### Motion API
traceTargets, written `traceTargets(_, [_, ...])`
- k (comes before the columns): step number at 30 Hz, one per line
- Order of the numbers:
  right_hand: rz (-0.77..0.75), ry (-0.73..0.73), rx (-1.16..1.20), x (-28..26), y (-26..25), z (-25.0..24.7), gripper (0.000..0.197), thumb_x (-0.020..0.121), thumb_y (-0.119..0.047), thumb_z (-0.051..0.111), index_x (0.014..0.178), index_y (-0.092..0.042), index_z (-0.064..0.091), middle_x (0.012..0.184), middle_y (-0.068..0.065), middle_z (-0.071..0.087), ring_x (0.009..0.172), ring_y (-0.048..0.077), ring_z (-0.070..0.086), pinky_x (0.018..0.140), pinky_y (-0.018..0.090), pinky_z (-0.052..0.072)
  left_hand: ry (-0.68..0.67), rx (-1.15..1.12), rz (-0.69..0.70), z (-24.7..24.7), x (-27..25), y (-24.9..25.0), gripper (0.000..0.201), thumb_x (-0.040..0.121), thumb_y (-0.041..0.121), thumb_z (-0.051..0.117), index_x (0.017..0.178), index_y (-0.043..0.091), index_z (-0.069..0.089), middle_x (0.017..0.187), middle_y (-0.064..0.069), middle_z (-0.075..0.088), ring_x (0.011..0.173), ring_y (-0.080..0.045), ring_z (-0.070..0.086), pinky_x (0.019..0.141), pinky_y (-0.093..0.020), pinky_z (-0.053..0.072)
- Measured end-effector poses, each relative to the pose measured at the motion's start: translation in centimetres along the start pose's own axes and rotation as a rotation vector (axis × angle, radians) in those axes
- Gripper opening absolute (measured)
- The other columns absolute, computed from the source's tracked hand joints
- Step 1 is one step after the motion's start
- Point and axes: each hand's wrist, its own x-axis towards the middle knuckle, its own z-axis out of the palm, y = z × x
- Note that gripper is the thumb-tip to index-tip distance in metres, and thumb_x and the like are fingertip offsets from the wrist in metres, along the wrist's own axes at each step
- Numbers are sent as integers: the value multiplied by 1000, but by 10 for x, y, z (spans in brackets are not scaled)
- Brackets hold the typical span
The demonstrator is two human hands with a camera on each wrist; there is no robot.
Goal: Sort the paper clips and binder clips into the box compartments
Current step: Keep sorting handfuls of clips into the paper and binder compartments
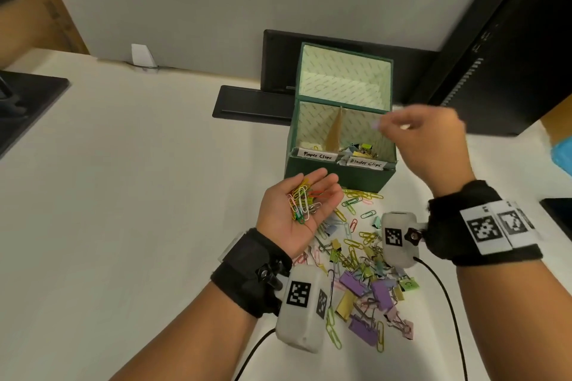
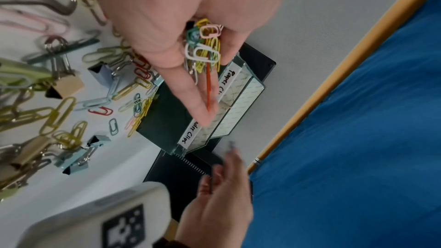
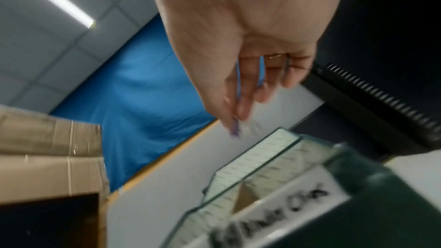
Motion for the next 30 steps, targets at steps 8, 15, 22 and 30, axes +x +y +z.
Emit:
traceTargets(8, [-245, -203, -72, -37, -31, 18, 7, 89, -32, 69, 91, -35, 75, 92, -13, 66, 86, 3, 54, 82, 14, 42, -80, -39, 72, 2, 0, 0, 42, 100, 23, 35, 120, -6, 58, 116, -25, 66, 100, -34, 68, 96, -45, 50])
traceTargets(15, [-298, -448, -295, -49, -45, 38, 15, 86, -46, 67, 100, -50, 71, 97, -8, 53, 100, 15, 41, 87, 36, 32, -67, -64, 115, -3, 3, 2, 43, 99, 23, 37, 114, -4, 66, 112, -21, 67, 99, -30, 68, 97, -37, 50])
traceTargets(22, [-243, -519, -277, -51, -50, 41, 23, 80, -53, 70, 99, -43, 75, 101, -7, 50, 104, 17, 41, 93, 42, 33, -22, -70, 109, -4, 4, 2, 42, 100, 24, 36, 118, -2, 63, 100, -19, 70, 86, -28, 71, 79, -31, 58])
traceTargets(30, [-217, -556, -266, -58, -45, 49, 29, 78, -53, 72, 104, -41, 74, 104, -9, 49, 108, 16, 39, 99, 44, 33, -15, -51, 92, -5, 3, 3, 45, 101, 27, 36, 116, -1, 67, 111, -19, 69, 95, -28, 69, 83, -28, 54])
